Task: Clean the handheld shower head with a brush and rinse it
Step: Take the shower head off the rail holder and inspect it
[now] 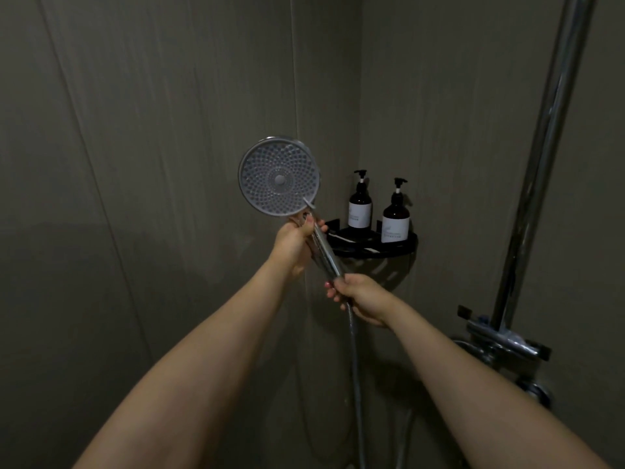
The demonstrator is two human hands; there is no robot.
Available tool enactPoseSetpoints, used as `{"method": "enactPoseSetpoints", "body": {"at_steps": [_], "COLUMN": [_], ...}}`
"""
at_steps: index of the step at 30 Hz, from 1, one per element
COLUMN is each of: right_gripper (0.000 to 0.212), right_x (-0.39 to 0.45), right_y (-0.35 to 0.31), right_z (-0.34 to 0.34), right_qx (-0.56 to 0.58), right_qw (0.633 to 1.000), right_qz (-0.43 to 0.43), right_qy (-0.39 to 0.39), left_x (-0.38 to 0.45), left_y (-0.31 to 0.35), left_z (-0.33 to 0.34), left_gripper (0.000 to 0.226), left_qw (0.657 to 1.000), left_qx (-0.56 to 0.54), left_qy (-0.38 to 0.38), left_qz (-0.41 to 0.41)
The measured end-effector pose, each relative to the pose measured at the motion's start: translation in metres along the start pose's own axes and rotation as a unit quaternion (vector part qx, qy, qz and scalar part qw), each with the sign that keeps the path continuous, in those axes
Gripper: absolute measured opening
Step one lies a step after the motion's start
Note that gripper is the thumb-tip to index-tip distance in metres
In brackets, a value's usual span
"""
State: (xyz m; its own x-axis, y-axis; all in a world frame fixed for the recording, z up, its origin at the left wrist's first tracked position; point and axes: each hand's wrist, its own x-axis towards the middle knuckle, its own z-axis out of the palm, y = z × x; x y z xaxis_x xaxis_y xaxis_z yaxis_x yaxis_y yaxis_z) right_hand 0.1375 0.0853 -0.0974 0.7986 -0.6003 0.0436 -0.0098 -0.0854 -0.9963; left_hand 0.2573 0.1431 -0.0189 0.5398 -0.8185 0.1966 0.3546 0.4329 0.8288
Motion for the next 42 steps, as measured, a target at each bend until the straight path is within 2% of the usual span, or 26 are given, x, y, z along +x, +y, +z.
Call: {"method": "enactPoseSetpoints", "body": {"at_steps": [2, 5, 7, 9, 10, 13, 16, 18, 21, 23, 25, 27, 30, 35, 37, 39, 40, 42], "right_gripper": [0.019, 0.020, 0.010, 0.022, 0.027, 0.025, 0.015, 0.021, 0.023, 0.013, 0.020, 0.025, 0.020, 0.020, 0.017, 0.020, 0.023, 0.023], "right_x": [0.000, 0.001, -0.002, -0.007, -0.009, -0.009, -0.007, -0.005, -0.003, -0.005, -0.008, -0.010, -0.009, -0.002, -0.002, -0.007, -0.010, -0.010], "right_y": [-0.001, 0.002, 0.002, 0.000, -0.001, 0.001, 0.001, 0.001, 0.000, -0.003, -0.006, -0.008, -0.006, -0.003, -0.002, -0.005, -0.007, -0.007], "right_z": [0.003, 0.006, 0.005, 0.001, -0.002, -0.005, -0.001, 0.002, 0.006, 0.007, 0.005, 0.002, 0.002, 0.005, 0.006, 0.005, 0.002, -0.003], "right_qx": [-0.083, -0.089, 0.009, 0.138, 0.160, 0.135, 0.067, 0.016, -0.037, 0.022, 0.101, 0.107, 0.048, -0.130, -0.071, 0.075, 0.112, 0.095], "right_qw": [0.995, 0.989, 0.996, 0.990, 0.987, 0.990, 0.997, 0.997, 0.996, 0.999, 0.995, 0.994, 0.999, 0.988, 0.996, 0.997, 0.994, 0.995], "right_qz": [-0.038, -0.081, -0.069, -0.012, 0.009, 0.017, -0.016, -0.033, -0.037, -0.021, 0.005, 0.010, -0.020, -0.053, -0.043, -0.006, 0.006, 0.004], "right_qy": [0.041, 0.082, 0.048, -0.014, -0.033, -0.029, 0.033, 0.067, 0.070, 0.045, 0.017, 0.008, 0.016, 0.062, 0.044, 0.006, -0.009, -0.016], "left_x": [0.000, 0.001, 0.002, 0.001, 0.000, -0.001, -0.001, -0.002, -0.002, -0.001, 0.000, 0.001, 0.001, 0.001, 0.001, 0.001, 0.001, 0.001], "left_y": [0.000, 0.000, 0.002, 0.004, 0.004, 0.002, 0.001, 0.002, 0.003, 0.004, 0.004, 0.004, 0.003, 0.003, 0.004, 0.005, 0.005, 0.005], "left_z": [0.002, 0.004, 0.004, 0.005, 0.005, 0.004, 0.006, 0.007, 0.009, 0.009, 0.007, 0.006, 0.006, 0.010, 0.011, 0.011, 0.011, 0.010], "left_gripper": [0.020, 0.019, 0.019, 0.019, 0.019, 0.019, 0.020, 0.021, 0.021, 0.022, 0.021, 0.021, 0.021, 0.020, 0.020, 0.021, 0.021, 0.022], "left_qw": [1.000, 1.000, 1.000, 1.000, 1.000, 1.000, 1.000, 1.000, 0.999, 0.999, 0.999, 0.999, 1.000, 0.999, 0.999, 0.999, 0.999, 1.000], "left_qx": [0.003, 0.002, 0.004, 0.015, 0.019, 0.015, 0.003, 0.014, 0.035, 0.038, 0.036, 0.032, 0.025, 0.039, 0.043, 0.041, 0.037, 0.026], "left_qy": [0.002, 0.001, -0.005, -0.011, -0.013, -0.007, 0.000, -0.003, -0.011, -0.015, -0.016, -0.013, -0.007, -0.011, -0.020, -0.023, -0.021, -0.015], "left_qz": [-0.001, 0.004, 0.006, 0.004, 0.003, -0.002, 0.000, 0.005, 0.010, 0.009, 0.005, 0.003, 0.007, 0.010, 0.010, 0.009, 0.008, 0.006]}}
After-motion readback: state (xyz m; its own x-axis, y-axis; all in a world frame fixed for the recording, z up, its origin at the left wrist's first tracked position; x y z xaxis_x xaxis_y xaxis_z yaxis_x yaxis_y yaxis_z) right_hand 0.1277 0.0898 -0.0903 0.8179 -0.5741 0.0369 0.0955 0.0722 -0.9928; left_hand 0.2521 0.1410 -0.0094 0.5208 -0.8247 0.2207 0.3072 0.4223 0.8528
